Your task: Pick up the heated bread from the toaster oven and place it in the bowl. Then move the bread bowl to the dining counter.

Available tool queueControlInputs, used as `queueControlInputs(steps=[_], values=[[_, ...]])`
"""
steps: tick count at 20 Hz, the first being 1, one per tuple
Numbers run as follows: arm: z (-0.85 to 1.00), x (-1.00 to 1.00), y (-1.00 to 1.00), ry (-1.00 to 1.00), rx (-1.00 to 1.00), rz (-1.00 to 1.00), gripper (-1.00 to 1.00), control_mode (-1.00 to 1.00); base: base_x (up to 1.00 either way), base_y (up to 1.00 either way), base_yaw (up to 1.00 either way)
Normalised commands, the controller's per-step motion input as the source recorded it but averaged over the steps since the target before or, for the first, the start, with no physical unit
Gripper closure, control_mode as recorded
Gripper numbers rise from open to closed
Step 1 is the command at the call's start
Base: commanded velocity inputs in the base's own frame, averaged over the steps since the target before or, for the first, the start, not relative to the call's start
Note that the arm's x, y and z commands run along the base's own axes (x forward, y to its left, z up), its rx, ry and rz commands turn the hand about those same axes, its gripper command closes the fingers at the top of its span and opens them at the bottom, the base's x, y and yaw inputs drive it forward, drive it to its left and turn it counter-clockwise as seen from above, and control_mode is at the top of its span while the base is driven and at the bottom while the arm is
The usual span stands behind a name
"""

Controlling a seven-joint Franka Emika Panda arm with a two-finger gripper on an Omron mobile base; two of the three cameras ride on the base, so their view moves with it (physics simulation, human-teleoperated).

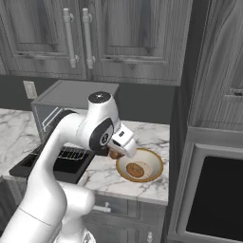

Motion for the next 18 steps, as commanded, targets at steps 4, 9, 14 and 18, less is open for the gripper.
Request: queueControlInputs(steps=[4, 9, 14, 18], values=[[-0.24, 0.3, -0.08, 0.01, 0.0, 0.0, 1.0, -1.0, 0.0, 0.0, 0.0], [-0.46, 0.4, -0.31, 0.0, 0.0, 0.0, 1.0, -1.0, 0.0, 0.0, 0.0], [-0.6, 0.42, -0.42, 0.0, 0.0, 0.0, 1.0, -1.0, 0.0, 0.0, 0.0], [-0.56, 0.04, -0.6, 0.0, 0.0, 0.03, 1.0, -1.0, 0.0, 0.0, 0.0]])
